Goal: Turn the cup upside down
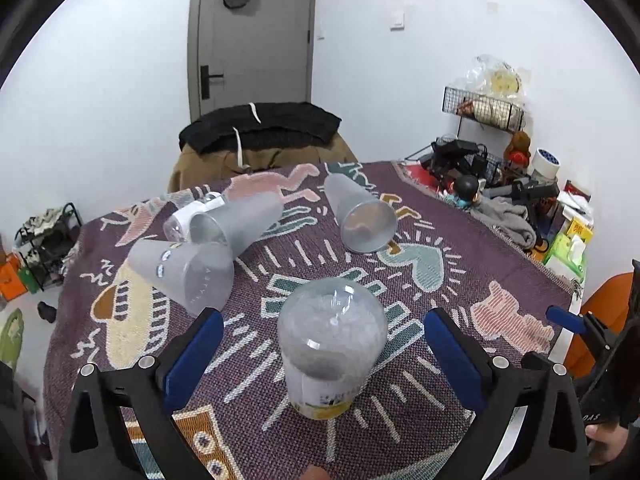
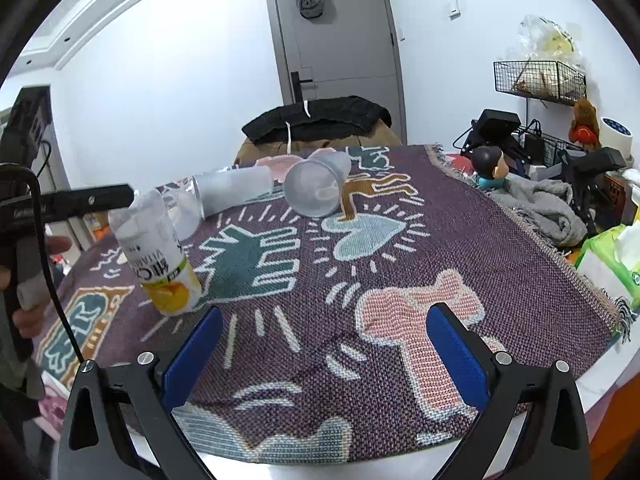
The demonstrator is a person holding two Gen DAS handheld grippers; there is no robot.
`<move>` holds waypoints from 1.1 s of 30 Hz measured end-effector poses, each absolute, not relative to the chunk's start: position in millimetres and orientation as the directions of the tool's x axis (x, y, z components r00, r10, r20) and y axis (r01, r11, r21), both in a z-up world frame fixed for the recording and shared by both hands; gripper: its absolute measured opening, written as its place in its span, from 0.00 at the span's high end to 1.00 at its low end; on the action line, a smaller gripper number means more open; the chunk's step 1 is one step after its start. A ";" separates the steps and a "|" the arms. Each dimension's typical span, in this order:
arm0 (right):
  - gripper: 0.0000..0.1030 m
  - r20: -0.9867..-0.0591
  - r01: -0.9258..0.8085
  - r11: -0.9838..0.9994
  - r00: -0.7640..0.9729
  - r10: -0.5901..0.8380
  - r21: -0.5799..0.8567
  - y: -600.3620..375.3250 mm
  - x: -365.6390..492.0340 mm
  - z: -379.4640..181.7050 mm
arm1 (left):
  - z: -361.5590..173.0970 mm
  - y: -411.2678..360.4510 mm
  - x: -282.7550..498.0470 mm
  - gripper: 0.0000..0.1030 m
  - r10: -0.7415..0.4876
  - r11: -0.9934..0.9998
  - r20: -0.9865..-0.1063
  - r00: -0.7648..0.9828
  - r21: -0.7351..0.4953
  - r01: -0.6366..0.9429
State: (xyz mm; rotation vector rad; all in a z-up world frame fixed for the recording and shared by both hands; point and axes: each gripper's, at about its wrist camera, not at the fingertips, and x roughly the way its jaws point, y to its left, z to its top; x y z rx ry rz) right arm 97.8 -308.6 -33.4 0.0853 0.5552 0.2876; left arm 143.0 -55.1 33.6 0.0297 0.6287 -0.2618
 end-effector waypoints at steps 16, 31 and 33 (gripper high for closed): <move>0.01 -0.482 -0.278 0.945 0.813 0.326 0.172 -296.1 89.1 -5.5 | 37.8 -38.3 85.4 0.00 -0.178 0.984 -0.473 0.863 -0.082 0.158; 0.01 -0.391 -0.322 0.935 0.850 0.355 0.149 -293.4 71.1 18.4 | 37.1 -12.8 42.5 0.00 -0.081 0.994 -0.401 0.912 -0.099 0.044; 0.01 -0.378 -0.308 0.942 0.863 0.335 0.133 -292.9 67.8 21.2 | 37.5 -9.3 35.3 0.00 -0.063 0.996 -0.390 0.919 -0.088 0.031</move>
